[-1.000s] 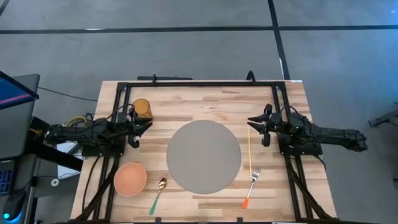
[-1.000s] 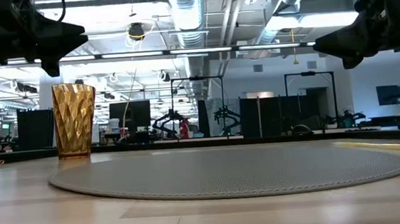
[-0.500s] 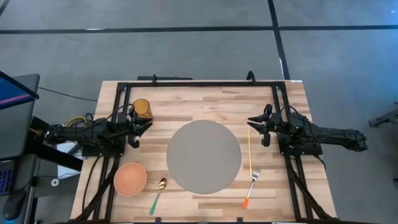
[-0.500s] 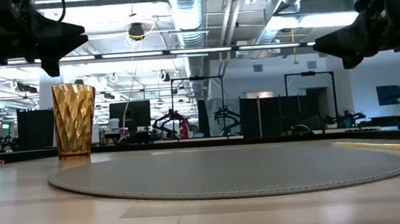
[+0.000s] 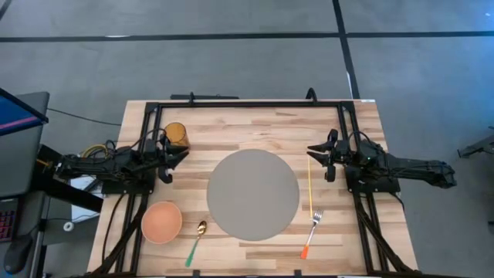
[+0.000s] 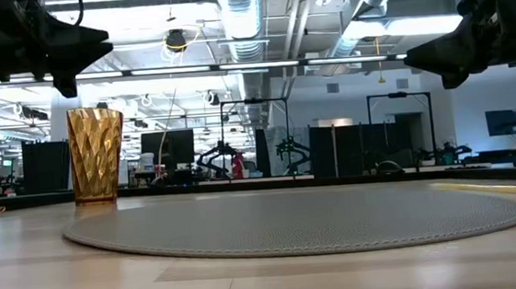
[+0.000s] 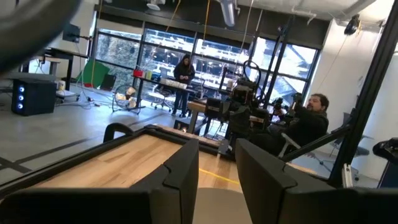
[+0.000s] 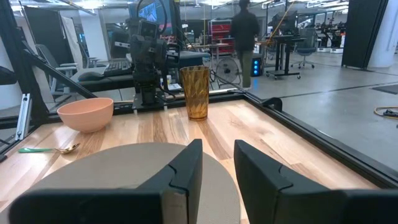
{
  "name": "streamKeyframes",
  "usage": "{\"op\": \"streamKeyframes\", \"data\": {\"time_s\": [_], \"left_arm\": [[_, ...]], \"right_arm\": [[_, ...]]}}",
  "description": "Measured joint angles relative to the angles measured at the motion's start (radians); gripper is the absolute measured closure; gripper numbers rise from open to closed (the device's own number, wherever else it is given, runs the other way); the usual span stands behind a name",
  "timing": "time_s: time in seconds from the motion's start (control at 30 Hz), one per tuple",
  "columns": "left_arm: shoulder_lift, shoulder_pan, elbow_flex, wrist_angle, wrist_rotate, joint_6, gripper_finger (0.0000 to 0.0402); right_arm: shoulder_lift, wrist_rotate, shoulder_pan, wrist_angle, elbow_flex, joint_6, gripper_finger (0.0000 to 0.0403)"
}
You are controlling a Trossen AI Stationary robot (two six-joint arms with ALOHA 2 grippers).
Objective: Pick & Place Utensil
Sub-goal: Put the pink bowl to the center of the gray tablemat
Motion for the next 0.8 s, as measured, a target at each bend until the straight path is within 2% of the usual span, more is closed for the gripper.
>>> {"op": "streamKeyframes", "data": {"time_s": [0.13,0.4,0.63,0.8], "left_arm": [[0.0,0.0,0.0,0.006,0.0,-0.079,0.0294],[0.0,0.0,0.0,0.017,0.004,-0.088,0.0294],[0.03,0.0,0.0,0.017,0.174,-0.084,0.0294],[0.077,0.0,0.005,0.025,0.163,-0.024,0.0294]], "right_arm": [[0.0,0.0,0.0,0.0,0.0,0.0,0.0316],[0.0,0.0,0.0,0.0,0.0,0.0,0.0316],[0.0,0.0,0.0,0.0,0.0,0.0,0.0316],[0.0,0.0,0.0,0.0,0.0,0.0,0.0316]]}}
